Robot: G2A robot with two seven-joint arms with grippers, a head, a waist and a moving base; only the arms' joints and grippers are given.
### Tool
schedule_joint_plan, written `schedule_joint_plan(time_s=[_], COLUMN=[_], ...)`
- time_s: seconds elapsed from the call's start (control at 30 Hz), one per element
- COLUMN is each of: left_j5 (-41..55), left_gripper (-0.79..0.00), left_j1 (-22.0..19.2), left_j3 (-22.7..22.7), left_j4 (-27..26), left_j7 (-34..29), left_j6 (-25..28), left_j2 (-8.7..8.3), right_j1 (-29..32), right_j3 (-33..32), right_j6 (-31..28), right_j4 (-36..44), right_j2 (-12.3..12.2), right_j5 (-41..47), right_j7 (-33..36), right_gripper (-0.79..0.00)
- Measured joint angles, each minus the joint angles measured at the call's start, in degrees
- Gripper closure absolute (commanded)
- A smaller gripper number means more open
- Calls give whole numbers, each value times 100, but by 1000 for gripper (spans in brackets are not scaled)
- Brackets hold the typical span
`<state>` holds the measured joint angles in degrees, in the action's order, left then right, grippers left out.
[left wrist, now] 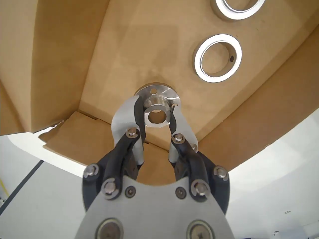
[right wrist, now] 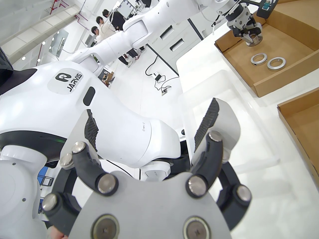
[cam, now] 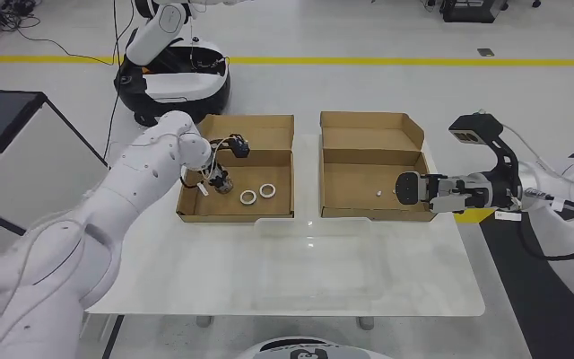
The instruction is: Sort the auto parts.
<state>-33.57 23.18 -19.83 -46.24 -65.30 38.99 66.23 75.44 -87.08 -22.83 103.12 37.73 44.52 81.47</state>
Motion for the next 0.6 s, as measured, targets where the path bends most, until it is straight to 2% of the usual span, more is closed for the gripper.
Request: schedule_joint_plan(time_s=[0.33,0.37,0.4,0.47,0.5,0.53,0.6], left_j5=[-111,-118,-124,-120,-108,-88,-57], left_gripper=[0,-28,-129,-382,-742,-785,-785], left_j1=[-15,-15,-17,-17,-17,-17,-26], left_j3=[195,204,215,225,228,227,218], left_j4=[463,503,549,610,651,681,740], left_j7=[126,138,151,168,174,177,179], left_j6=[126,138,151,168,174,176,178], left_j2=[200,214,234,260,276,287,309], right_j1=[0,0,0,0,0,0,0], right_j3=[0,0,0,0,0,0,0], right_j6=[0,0,0,0,0,0,0], right_j4=[0,0,0,0,0,0,0], right_j2=[0,0,0,0,0,0,0], right_j5=[0,0,0,0,0,0,0], right_j7=[0,0,0,0,0,0,0], right_gripper=[-785,-785,-785,-785,-785,-785,-785])
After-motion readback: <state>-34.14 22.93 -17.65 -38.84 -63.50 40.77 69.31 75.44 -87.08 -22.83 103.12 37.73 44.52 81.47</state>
